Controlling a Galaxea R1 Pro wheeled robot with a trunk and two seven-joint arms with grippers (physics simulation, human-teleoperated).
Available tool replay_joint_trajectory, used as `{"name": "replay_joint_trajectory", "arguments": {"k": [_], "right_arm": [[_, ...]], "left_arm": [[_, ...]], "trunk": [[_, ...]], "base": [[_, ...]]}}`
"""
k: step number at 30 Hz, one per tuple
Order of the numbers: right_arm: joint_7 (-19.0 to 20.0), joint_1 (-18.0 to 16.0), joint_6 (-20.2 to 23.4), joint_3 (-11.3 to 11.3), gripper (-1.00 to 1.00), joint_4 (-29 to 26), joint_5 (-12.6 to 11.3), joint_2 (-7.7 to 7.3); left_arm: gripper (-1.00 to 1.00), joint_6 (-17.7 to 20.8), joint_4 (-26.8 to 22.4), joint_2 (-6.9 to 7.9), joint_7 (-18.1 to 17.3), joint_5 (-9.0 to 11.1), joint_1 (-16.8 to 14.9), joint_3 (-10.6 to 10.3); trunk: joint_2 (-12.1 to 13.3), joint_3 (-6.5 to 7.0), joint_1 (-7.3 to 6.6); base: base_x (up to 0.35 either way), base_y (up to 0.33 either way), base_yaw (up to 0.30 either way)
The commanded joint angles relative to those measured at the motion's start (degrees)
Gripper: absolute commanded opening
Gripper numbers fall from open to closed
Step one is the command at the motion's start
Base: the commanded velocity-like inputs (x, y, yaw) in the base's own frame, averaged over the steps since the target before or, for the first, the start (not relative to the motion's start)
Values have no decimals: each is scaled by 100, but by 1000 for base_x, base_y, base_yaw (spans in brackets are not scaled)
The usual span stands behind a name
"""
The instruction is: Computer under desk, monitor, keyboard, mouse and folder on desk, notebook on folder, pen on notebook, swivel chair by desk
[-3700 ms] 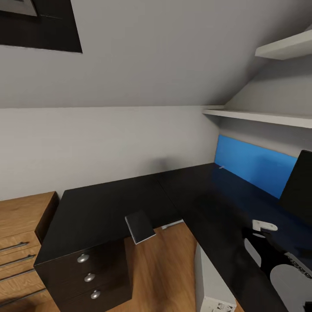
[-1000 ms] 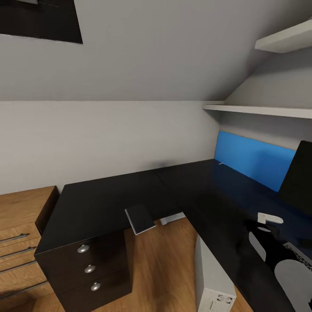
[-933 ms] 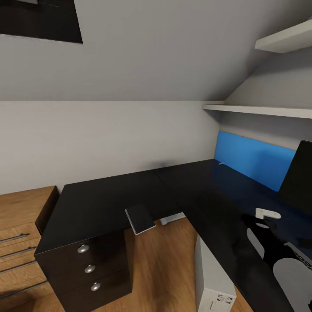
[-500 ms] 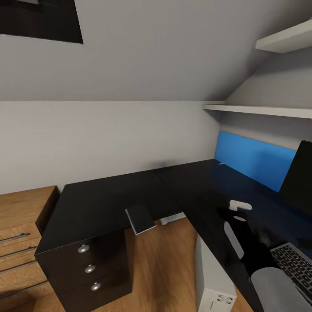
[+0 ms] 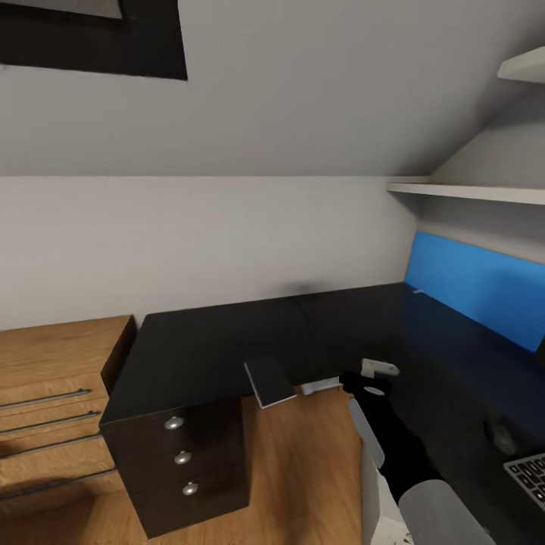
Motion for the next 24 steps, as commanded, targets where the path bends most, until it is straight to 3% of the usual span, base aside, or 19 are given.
{"name": "replay_joint_trajectory", "arguments": {"k": [1, 4, 8, 9, 13, 16, 18, 21, 23, 24], "right_arm": [[-59, 2, 16, 216, 100, 9, -45, 20], [-80, 23, 13, 584, 100, 27, -49, 47], [-180, 59, 9, 886, 100, 29, -50, 89], [-461, 142, -10, 1221, 100, 3, -51, 174], [-796, 237, -43, 1693, 100, -14, -52, 269], [-1147, 275, -60, 2395, 100, -1, -53, 394], [-1311, 282, -71, 2701, 100, 4, -53, 431], [-1803, 296, -171, 3473, 100, 10, -53, 481], [-2036, 298, -248, 3832, 100, 11, -55, 491], [-2251, 300, -322, 4217, 100, 13, -62, 501]], "left_arm": [[100, -20, -6, 5, 32, 60, 0, -31], [100, -20, -6, 5, 32, 60, 0, -32], [100, -20, -6, 5, 32, 60, 0, -33], [100, -20, -6, 5, 38, 60, 0, -32], [100, -20, -6, 5, 43, 60, 0, -36], [100, -20, -6, 5, 40, 60, 0, -38], [100, -20, -6, 5, 37, 60, 0, -35], [100, -20, -6, 5, 34, 60, 0, -32], [100, -20, -4, 6, 33, 60, 0, -35], [100, -20, -1, 7, 33, 60, 0, -37]], "trunk": [[-3, -6, 0], [-3, -11, 0], [-3, -20, 0], [-3, -22, 0], [-3, -31, 0], [-3, -39, 0], [-3, -44, 0], [-3, -52, 0], [-3, -58, 0], [-3, -61, 0]], "base": [[0, 0, 277], [0, 0, 278], [0, 0, 278], [0, 0, 278], [0, 0, 278], [0, 0, 278], [0, 0, 278], [0, 0, 278], [0, 0, 278], [0, 0, 277]]}}
